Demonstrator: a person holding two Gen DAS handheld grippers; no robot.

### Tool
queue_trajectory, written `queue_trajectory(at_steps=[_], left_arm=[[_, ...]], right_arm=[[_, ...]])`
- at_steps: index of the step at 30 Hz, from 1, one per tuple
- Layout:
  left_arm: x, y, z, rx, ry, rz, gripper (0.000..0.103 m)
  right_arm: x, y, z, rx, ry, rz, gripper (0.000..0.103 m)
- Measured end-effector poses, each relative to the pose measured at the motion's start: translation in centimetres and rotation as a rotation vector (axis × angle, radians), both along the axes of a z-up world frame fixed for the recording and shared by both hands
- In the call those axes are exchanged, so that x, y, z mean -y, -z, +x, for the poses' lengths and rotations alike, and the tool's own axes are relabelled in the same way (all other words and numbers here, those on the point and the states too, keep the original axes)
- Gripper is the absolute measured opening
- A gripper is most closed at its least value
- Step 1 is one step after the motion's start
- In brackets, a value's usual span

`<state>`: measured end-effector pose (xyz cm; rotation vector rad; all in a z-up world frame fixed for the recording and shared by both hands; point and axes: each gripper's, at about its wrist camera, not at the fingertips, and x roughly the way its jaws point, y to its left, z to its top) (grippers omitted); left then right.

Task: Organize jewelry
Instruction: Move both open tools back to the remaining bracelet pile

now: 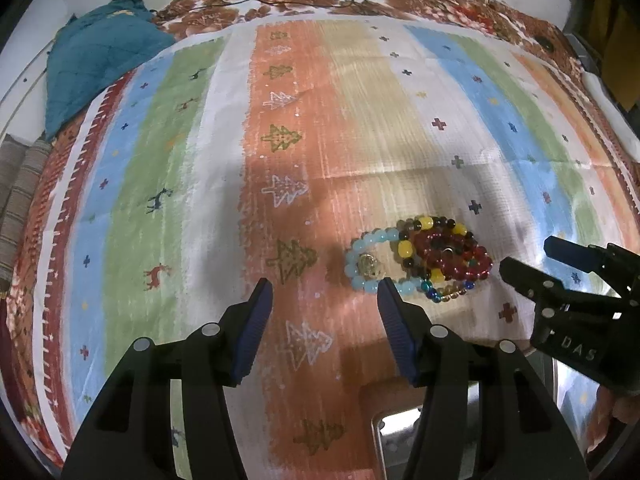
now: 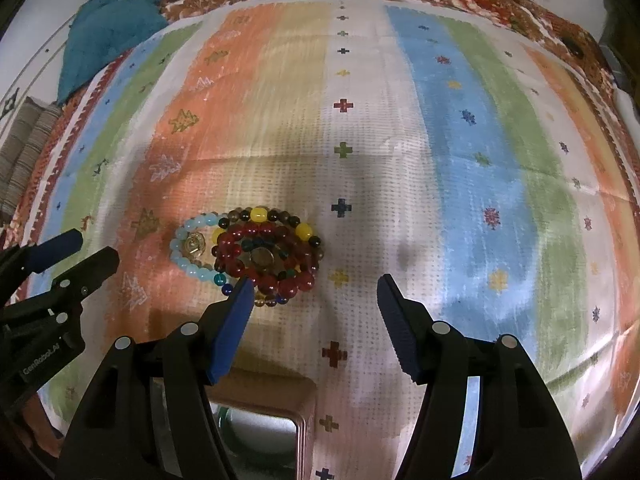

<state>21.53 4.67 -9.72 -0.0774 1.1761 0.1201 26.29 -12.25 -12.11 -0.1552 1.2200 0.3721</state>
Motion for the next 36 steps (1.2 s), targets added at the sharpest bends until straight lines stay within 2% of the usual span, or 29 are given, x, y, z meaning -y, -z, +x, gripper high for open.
queue_trajectory(at_steps=[15, 18, 24, 31, 36], left_arm=[[-0.5, 3.0, 2.6, -0.066, 0.016, 0.005, 0.055], [-0.2, 3.5, 3.0, -0.070, 0.032, 0.011, 0.055], [-0.7, 4.3, 3.7, -0.087, 0.021, 0.001, 0.055], [-0.2, 5.1, 4.2, -0.109, 0.050, -0.002, 0.054], [0.1, 6.3, 4.9, -0.132, 0.061, 0.030, 0.054]], right_arm=[[-1.1, 2.3, 2.0, -0.041, 0.009, -0.051, 0.063], [-1.2, 2.8, 2.3, -0.045, 0.015, -0.069, 0.054], [-1.3, 3.7, 3.2, -0.066, 0.022, -0.064, 0.049], [-2.0, 4.3, 3.6, -0.076, 0.003, -0.071, 0.036], [-2.7, 4.7, 3.8, -0.086, -0.023, -0.061, 0.023]])
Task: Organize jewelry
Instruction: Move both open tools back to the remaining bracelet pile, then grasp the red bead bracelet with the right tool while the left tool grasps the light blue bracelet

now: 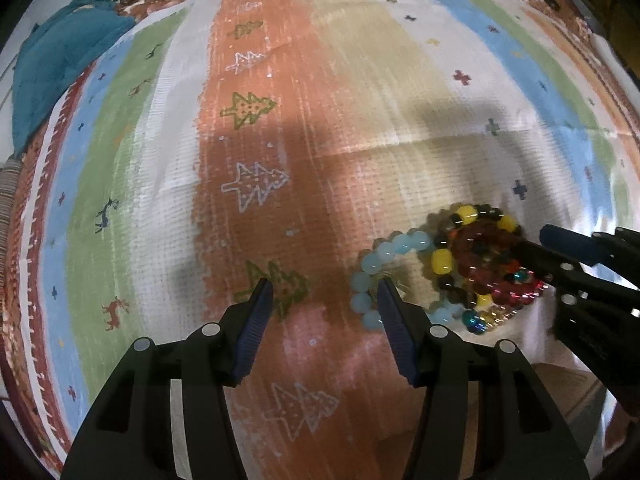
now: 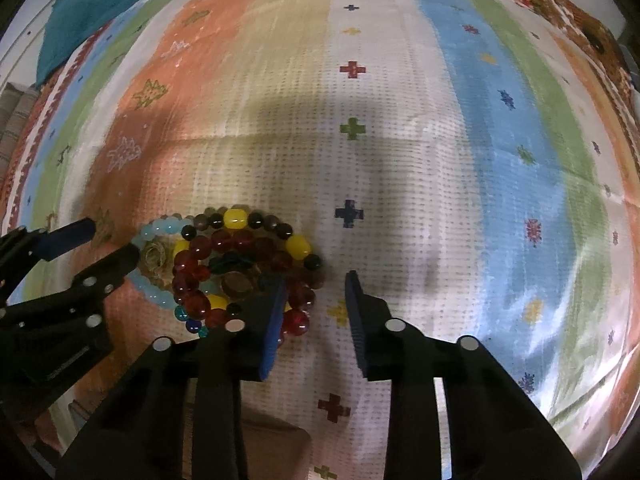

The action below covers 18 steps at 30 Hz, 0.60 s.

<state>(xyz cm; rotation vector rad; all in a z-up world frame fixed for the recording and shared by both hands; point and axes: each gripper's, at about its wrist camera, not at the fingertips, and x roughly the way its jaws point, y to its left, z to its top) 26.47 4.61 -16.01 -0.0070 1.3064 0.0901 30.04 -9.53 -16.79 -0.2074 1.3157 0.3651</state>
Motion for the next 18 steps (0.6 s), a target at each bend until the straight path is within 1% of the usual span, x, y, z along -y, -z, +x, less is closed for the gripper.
queue_trajectory(at_steps=[2, 3, 5, 8, 11, 12, 13, 14, 18], left_arm=[[0.0, 0.6, 0.3, -0.009, 0.006, 0.006, 0.054], [0.0, 0.8, 0.3, -0.008, 0.005, 0.007, 0.054], [-0.1, 1.0, 0.5, -0.006, 0.003, 0.007, 0.054], [-0.1, 1.1, 0.6, -0.003, 0.003, 0.008, 0.049], [0.2, 1.3, 0.6, -0.004, 0.008, 0.002, 0.041], [0.2, 1.2, 0.7, -0.004, 0.009, -0.003, 0.032], [0.2, 1.2, 0.8, -0.007, 0.009, -0.007, 0.015], [0.2, 1.2, 0.8, -0.013, 0.007, -0.018, 0.011], [-0.2, 1.0, 0.7, -0.010, -0.004, -0.044, 0.011]], right_arm=[[-0.3, 0.1, 0.0, -0.003, -0.012, 0.006, 0.017], [-0.3, 0.1, 0.0, -0.004, -0.016, 0.008, 0.016], [-0.4, 0.1, 0.0, -0.003, -0.022, 0.009, 0.015], [-0.5, 0.2, 0.0, -0.007, -0.021, 0.022, 0.015], [-0.2, 0.0, -0.2, -0.004, -0.020, 0.029, 0.014], [-0.2, 0.0, -0.2, -0.002, -0.022, 0.029, 0.014], [0.1, -0.1, -0.2, -0.001, -0.022, 0.031, 0.014], [0.2, -0.2, -0.2, 0.001, -0.023, 0.032, 0.014], [0.8, -0.9, -0.5, 0.030, -0.025, 0.030, 0.014]])
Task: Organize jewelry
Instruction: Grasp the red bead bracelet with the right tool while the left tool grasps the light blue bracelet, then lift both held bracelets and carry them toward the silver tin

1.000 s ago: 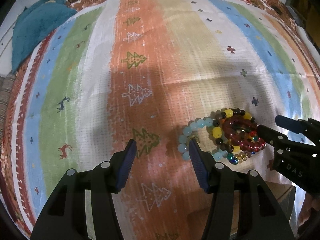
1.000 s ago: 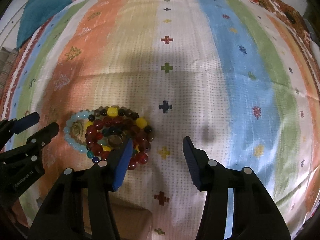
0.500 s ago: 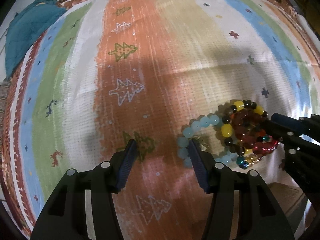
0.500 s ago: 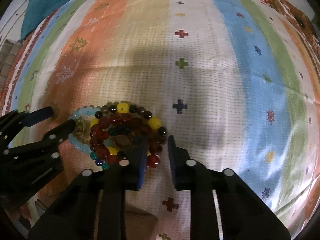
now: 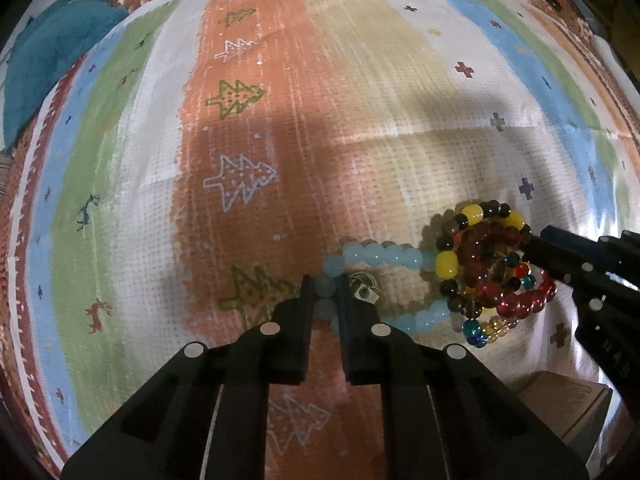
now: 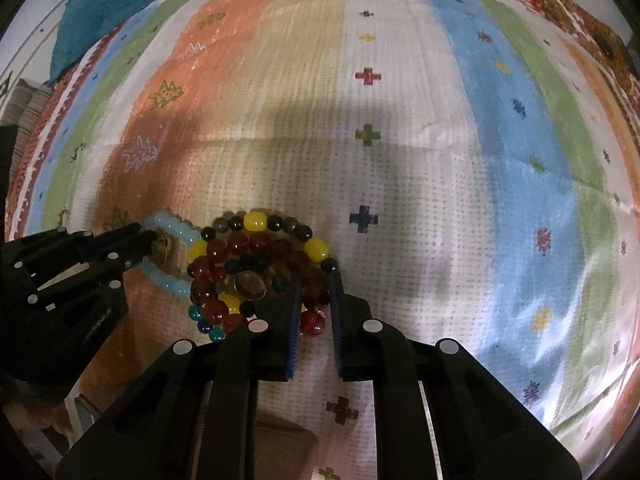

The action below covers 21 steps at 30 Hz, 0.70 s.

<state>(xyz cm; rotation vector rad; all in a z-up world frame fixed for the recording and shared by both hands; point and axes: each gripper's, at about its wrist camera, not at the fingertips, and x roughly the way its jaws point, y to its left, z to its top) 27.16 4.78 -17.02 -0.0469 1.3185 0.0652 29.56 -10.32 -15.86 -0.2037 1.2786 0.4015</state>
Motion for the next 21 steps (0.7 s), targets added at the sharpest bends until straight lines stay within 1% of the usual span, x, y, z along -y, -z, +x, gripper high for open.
queue_trajectory(at_steps=[3, 8, 12, 21], left_arm=[[-0.4, -0.6, -0.1, 0.011, -0.006, -0.007, 0.011], [-0.9, -2.5, -0.5, 0.047, -0.016, -0.020, 0.011], [-0.9, -4.4, -1.5, 0.083, -0.021, -0.029, 0.011], [-1.0, -6.9, -2.1, 0.139, -0.014, -0.043, 0.011]], right_arm=[[0.4, -0.9, -0.1, 0.024, -0.001, -0.002, 0.014], [0.8, -2.2, -0.3, 0.070, -0.005, -0.007, 0.014], [0.8, -3.2, -0.2, 0.094, -0.005, 0.003, 0.014], [1.2, -4.7, -0.5, 0.133, 0.002, 0.005, 0.014]])
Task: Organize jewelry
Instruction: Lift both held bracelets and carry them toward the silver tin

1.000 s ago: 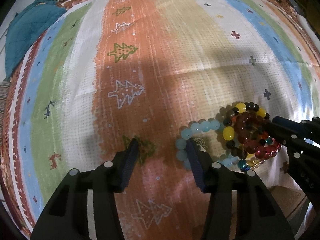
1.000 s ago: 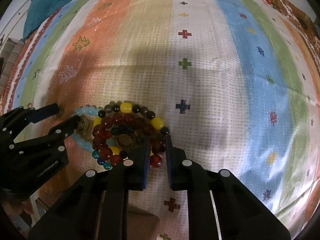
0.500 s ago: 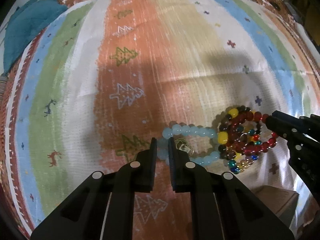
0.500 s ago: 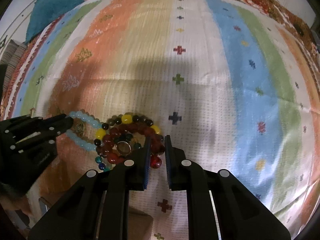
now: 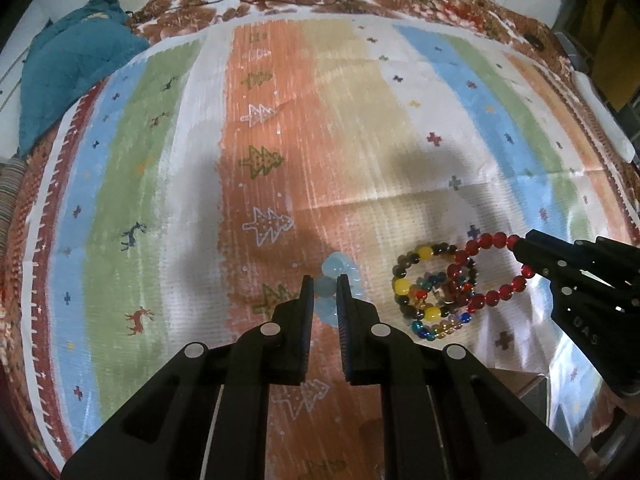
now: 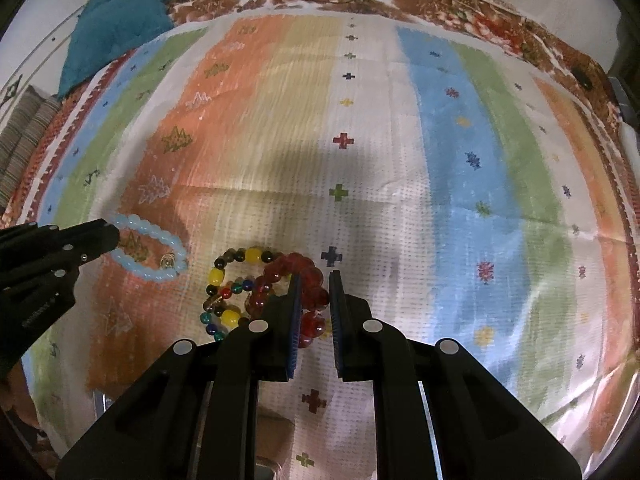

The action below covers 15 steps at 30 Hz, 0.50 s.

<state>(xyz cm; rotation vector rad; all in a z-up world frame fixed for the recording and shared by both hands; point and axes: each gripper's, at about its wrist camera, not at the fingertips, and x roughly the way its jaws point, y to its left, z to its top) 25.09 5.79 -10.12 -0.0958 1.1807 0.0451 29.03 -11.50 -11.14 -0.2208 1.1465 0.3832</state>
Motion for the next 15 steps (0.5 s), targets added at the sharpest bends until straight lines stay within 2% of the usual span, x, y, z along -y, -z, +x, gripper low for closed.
queue_trajectory(at_steps=[15], left_arm=[[1.2, -2.2, -1.6, 0.036, 0.011, 0.026, 0.011]], right_arm=[[1.2, -2.2, -1.9, 0.036, 0.005, 0.020, 0.014]])
